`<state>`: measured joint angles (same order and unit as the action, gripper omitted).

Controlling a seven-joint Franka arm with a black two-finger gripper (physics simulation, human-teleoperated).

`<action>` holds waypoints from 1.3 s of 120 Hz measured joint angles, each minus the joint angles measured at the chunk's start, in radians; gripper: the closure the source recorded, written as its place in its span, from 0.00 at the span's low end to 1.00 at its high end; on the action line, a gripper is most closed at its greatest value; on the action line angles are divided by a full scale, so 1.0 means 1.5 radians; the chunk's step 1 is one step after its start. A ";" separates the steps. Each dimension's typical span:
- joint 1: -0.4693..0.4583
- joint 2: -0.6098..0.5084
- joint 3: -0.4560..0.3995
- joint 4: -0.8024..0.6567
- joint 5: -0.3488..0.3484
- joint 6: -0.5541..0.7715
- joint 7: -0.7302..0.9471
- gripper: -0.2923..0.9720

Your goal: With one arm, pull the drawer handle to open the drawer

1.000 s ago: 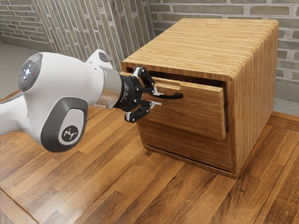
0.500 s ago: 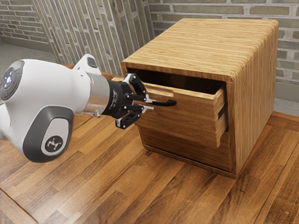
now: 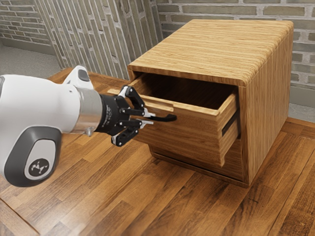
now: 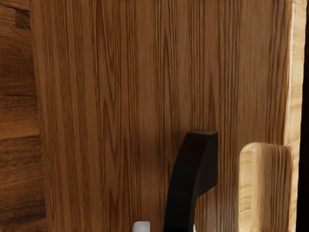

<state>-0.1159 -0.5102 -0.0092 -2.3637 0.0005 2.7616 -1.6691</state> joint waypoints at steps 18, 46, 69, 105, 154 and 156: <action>0.012 -0.024 -0.015 -0.017 -0.003 -0.002 0.000 0.85; 0.041 -0.057 -0.049 -0.041 -0.005 -0.005 0.000 0.84; 0.046 -0.091 -0.054 -0.072 -0.004 -0.005 0.000 0.84; 0.064 -0.145 -0.087 -0.109 -0.006 -0.007 0.000 0.83; 0.069 -0.221 -0.103 -0.154 -0.007 -0.036 0.000 0.84; 0.070 -0.223 -0.103 -0.155 -0.007 -0.038 0.000 0.84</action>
<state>-0.0109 -0.8450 -0.1640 -2.5967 -0.0100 2.7049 -1.6696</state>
